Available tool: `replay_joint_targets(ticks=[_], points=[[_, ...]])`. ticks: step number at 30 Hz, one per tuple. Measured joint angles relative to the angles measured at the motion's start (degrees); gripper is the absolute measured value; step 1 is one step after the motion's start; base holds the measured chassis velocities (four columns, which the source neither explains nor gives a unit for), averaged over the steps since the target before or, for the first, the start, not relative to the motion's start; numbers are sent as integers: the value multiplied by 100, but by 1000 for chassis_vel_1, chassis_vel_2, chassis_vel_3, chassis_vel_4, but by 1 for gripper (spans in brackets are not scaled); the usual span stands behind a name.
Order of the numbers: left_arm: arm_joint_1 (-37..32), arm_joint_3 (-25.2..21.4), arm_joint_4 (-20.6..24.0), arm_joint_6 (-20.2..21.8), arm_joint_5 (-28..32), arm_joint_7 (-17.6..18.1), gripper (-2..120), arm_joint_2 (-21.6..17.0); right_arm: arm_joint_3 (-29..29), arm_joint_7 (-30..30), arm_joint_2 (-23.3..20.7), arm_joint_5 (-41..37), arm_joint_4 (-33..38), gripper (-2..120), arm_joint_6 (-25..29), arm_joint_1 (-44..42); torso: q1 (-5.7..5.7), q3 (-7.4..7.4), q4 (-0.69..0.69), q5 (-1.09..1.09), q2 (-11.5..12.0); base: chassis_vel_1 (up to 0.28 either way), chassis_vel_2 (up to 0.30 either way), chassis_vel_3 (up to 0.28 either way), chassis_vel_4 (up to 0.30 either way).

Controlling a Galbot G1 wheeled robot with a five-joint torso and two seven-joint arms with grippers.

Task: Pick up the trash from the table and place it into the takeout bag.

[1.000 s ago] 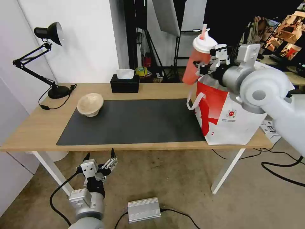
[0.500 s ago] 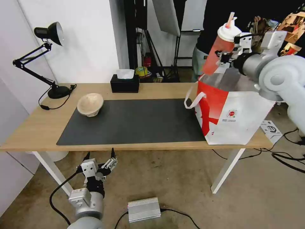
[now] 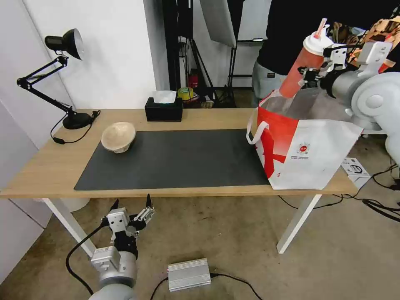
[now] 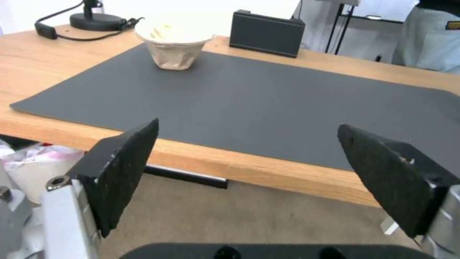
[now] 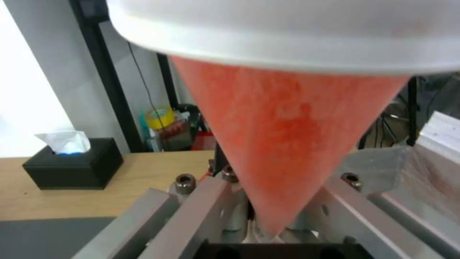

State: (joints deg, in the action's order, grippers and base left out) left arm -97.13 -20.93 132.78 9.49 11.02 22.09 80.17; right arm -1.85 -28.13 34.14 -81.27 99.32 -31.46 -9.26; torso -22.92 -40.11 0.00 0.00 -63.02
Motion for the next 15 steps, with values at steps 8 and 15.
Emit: replay_joint_targets(ticks=[8,15], points=[[-22,-1,-6,0,-6,1,100,1,155,20,-37,203,80,3,10,-446,0,1,0,0,0,0,0,0,0],[-35,-1,1,1,-6,2,100,-1,350,24,48,544,401,3,40,-1102,0,1,0,0,0,0,0,0,0]])
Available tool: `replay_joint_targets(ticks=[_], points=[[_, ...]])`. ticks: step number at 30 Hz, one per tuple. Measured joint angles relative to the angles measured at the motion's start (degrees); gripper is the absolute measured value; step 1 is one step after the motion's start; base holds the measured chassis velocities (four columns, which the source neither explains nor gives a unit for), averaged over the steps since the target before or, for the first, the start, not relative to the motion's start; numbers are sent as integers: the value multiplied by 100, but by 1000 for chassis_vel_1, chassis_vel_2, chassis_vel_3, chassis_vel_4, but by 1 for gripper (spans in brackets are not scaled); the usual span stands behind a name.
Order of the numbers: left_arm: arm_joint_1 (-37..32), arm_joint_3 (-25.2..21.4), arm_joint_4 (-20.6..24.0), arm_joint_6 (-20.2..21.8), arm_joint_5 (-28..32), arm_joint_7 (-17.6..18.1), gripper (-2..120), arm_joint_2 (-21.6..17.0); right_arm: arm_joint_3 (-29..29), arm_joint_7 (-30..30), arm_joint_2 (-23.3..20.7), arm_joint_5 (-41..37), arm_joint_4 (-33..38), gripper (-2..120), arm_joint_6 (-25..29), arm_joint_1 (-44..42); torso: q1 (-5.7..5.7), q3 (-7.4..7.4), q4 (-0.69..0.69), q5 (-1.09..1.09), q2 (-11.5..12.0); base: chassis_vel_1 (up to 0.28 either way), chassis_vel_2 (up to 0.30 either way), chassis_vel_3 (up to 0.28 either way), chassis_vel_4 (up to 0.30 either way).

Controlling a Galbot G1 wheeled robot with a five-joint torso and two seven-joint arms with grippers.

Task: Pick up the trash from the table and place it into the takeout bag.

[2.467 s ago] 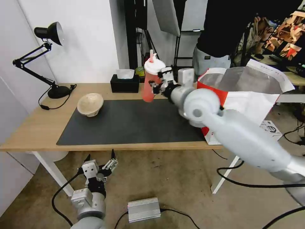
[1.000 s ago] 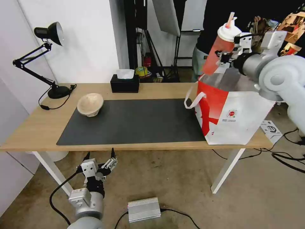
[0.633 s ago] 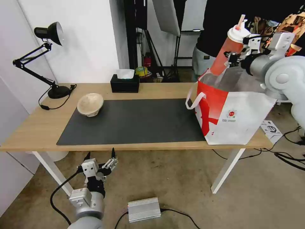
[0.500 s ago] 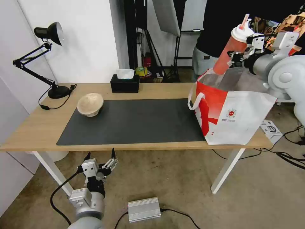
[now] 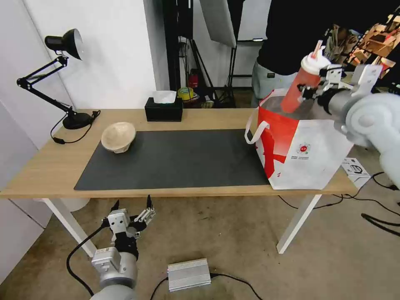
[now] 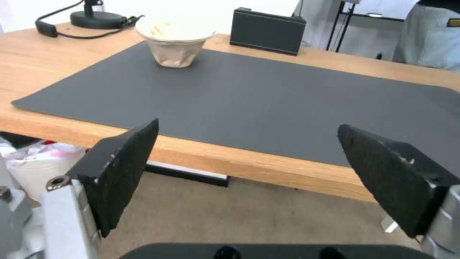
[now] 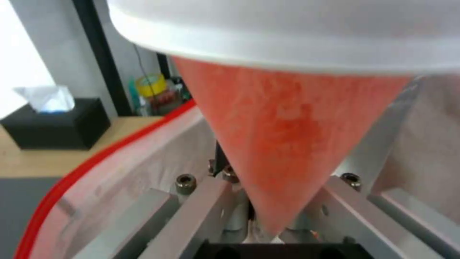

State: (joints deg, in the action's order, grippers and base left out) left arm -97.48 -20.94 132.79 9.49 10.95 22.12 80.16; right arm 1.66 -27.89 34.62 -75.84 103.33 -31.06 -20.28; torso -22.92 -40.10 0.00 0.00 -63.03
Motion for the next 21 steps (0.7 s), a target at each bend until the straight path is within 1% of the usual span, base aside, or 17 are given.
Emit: replay_joint_targets(ticks=[9,15,17,18,21], points=[[-13,-4,11,0,0,0,100,-13,23,-21,46,129,55,3,8,-163,0,0,0,0,0,0,0,0,0],[-6,21,13,0,0,0,100,-3,-15,-43,-85,132,152,3,-39,-144,0,0,0,0,0,0,0,0,0],[-2,43,8,-1,-3,0,100,10,-24,-58,-197,127,230,3,-253,-115,0,0,0,0,0,0,0,0,0],[-2,43,8,-1,-3,0,100,10,-24,-58,-197,127,230,3,-253,-115,0,0,0,0,0,0,0,0,0],[8,74,-13,-2,-13,0,100,21,-130,-206,-419,21,352,3,-831,151,0,0,0,-1,0,0,0,0,0]])
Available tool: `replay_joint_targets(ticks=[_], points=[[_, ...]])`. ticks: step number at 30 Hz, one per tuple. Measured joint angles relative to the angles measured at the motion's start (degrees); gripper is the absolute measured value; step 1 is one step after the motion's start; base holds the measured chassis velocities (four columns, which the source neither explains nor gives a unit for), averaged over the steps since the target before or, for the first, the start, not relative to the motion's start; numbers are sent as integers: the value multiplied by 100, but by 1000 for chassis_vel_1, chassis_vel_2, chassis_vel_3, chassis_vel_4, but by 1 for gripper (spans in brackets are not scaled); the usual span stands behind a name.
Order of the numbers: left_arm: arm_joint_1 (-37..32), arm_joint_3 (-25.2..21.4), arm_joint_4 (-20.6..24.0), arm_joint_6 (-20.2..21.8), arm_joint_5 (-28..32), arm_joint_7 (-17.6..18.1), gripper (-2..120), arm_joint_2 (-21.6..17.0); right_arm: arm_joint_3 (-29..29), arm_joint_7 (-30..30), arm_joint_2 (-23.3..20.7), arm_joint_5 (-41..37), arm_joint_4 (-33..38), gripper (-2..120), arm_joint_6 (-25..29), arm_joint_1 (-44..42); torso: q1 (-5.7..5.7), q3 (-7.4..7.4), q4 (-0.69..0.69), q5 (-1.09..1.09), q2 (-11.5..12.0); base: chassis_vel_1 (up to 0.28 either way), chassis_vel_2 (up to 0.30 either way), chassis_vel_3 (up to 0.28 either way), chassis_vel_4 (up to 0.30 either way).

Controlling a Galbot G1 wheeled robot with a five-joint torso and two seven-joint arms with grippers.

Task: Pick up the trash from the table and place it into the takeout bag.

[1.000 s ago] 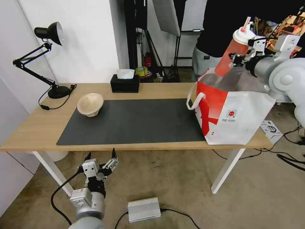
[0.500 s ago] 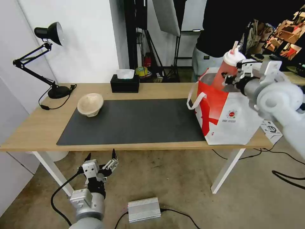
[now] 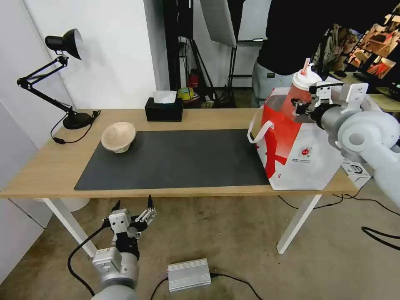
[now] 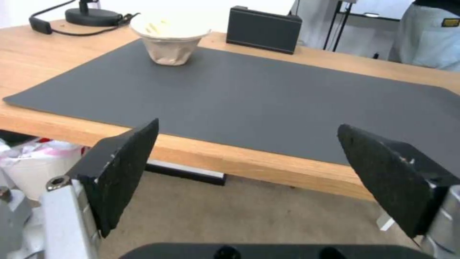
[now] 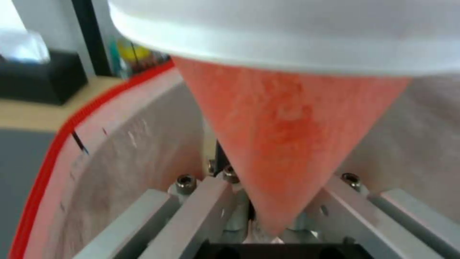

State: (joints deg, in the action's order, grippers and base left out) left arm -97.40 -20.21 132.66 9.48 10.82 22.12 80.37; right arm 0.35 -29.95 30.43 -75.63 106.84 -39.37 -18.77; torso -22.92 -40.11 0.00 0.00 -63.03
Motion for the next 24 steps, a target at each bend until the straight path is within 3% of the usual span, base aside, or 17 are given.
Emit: replay_joint_targets(ticks=[9,24], points=[[32,27,-15,-2,-3,0,100,-4,-392,-59,-325,-189,14,3,-229,632,0,0,0,0,0,0,0,0,0],[62,26,-11,-3,2,0,100,-9,-633,-55,-365,-208,4,3,-221,752,0,0,1,1,0,0,0,0,0]])
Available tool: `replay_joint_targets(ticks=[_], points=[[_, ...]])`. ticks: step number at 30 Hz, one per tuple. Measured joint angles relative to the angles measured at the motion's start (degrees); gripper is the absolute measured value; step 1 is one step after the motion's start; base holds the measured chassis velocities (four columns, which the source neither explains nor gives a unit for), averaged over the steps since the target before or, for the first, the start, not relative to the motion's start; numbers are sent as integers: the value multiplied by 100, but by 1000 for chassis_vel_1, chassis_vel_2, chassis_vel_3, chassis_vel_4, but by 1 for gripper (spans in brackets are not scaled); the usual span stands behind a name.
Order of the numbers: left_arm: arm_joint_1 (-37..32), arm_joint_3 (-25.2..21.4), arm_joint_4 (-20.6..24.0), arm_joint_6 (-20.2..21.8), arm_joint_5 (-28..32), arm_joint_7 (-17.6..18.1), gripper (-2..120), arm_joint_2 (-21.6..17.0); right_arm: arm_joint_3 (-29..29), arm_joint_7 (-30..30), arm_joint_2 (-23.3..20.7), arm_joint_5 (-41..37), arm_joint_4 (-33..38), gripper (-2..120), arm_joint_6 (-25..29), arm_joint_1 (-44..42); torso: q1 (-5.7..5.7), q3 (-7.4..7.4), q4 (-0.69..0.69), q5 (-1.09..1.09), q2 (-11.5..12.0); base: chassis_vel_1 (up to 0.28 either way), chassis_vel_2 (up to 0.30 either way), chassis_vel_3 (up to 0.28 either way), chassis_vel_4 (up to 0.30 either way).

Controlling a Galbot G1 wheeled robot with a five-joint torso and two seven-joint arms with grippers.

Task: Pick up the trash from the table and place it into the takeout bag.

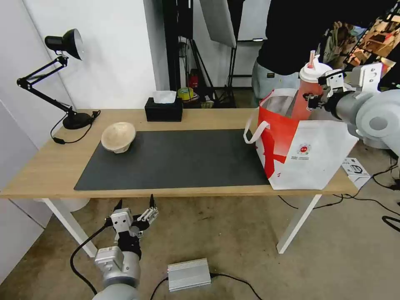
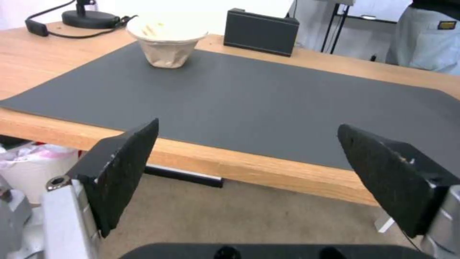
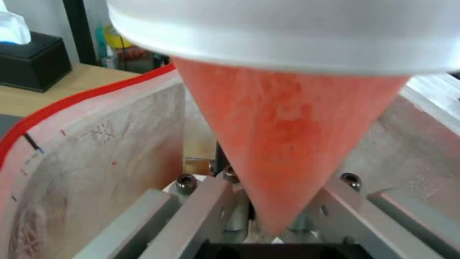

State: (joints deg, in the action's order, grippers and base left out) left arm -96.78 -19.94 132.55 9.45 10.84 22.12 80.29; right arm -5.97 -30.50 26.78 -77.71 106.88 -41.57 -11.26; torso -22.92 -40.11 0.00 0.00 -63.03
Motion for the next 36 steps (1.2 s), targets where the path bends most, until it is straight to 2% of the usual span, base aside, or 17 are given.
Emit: replay_joint_targets(ticks=[19,32,36], points=[[13,42,-3,0,6,-1,100,23,-465,60,-399,-55,204,3,7,83,0,0,0,0,0,0,0,0,0],[21,88,-1,1,2,-1,100,19,-422,71,-451,-164,260,3,15,7,0,0,-1,0,0,0,0,0,0],[26,98,-1,4,0,-1,100,21,-375,62,-396,-210,266,18,17,40,0,0,0,0,0,0,0,0,0]])
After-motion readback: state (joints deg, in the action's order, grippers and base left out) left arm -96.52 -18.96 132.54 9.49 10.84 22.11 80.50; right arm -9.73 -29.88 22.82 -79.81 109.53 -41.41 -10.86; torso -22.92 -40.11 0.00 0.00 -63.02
